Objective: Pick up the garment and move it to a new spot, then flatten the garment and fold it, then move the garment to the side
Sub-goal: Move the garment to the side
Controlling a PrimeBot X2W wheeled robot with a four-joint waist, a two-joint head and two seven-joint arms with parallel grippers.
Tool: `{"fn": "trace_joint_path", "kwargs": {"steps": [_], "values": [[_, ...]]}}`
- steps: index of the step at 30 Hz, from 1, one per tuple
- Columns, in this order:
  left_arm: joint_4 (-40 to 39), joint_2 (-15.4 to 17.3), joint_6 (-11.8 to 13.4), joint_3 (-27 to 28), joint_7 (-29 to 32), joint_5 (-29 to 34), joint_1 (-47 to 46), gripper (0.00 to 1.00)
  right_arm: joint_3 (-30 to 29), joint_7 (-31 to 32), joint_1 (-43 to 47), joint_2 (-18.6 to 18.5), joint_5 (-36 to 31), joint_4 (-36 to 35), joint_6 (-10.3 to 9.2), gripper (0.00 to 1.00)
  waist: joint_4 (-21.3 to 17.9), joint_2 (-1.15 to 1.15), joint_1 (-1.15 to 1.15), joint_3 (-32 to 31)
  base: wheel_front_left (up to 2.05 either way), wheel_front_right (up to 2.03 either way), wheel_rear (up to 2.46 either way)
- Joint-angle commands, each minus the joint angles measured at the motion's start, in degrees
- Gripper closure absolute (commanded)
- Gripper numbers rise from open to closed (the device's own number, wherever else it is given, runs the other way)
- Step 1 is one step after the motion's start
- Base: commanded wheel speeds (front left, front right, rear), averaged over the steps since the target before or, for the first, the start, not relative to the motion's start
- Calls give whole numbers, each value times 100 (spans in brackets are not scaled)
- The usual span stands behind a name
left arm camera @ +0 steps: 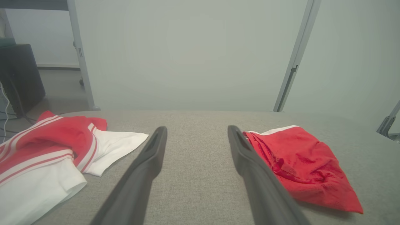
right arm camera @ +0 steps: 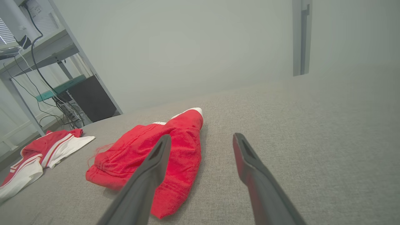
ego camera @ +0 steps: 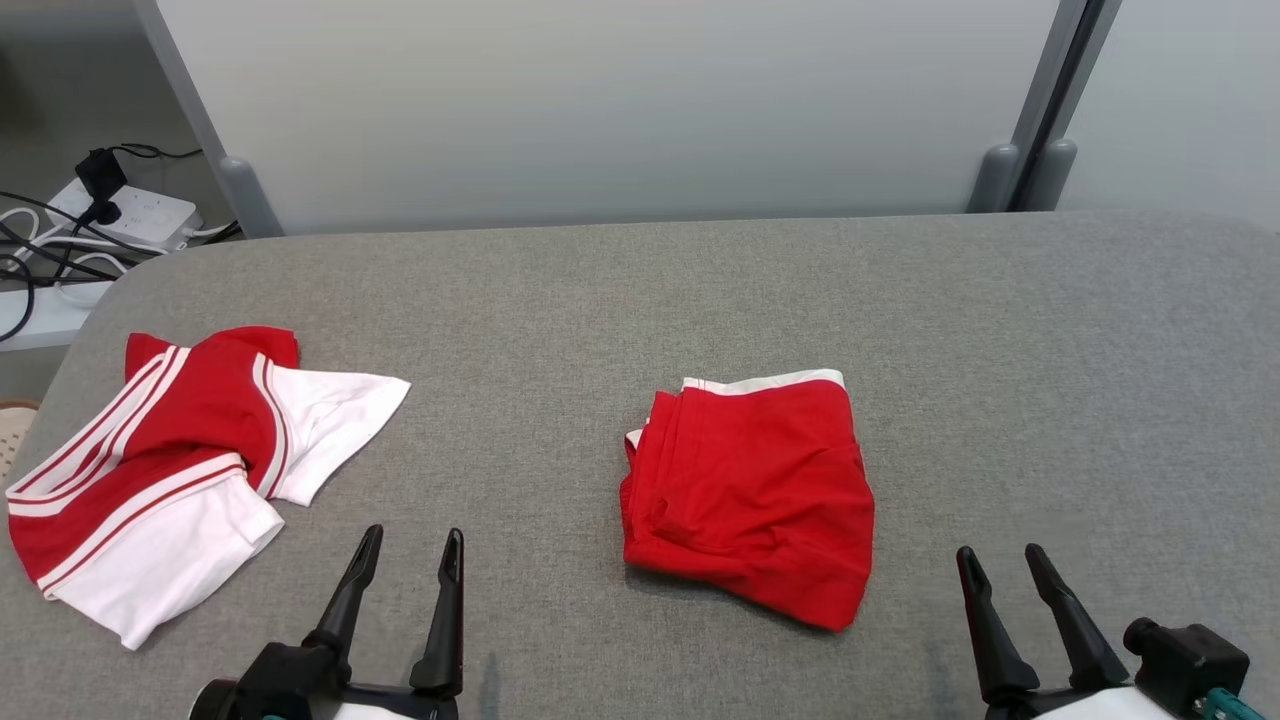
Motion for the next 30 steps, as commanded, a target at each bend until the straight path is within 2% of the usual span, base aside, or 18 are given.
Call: {"fn": "trace_joint_path", "kwargs": {"steps": [1,5,12,16,23,30], "values": [[-171,9,-6,127,-59,39,-173,0,223,-76,-327,-111,318,37,24,0,46,0,0,47,0,0,0],[-176,9,-18,65,-59,62,-226,0,455,-76,-621,-206,819,394,24,0,117,0,0,104,0,0,0],[-163,9,-43,-30,-59,104,-342,0,1156,373,-1532,-525,2379,1151,24,0,348,0,0,229,0,0,0],[-175,9,-39,-80,-59,115,-386,0,1420,555,-1961,-780,3024,1483,24,0,504,0,0,309,0,0,0],[-156,9,-44,-118,-59,110,-484,0,1867,961,-2426,-1114,3911,1976,24,0,724,0,0,468,0,0,0],[-181,9,-25,-190,-59,110,-570,0,2232,1384,-2749,-1217,4601,2401,24,0,851,0,0,610,0,0,0]]}}
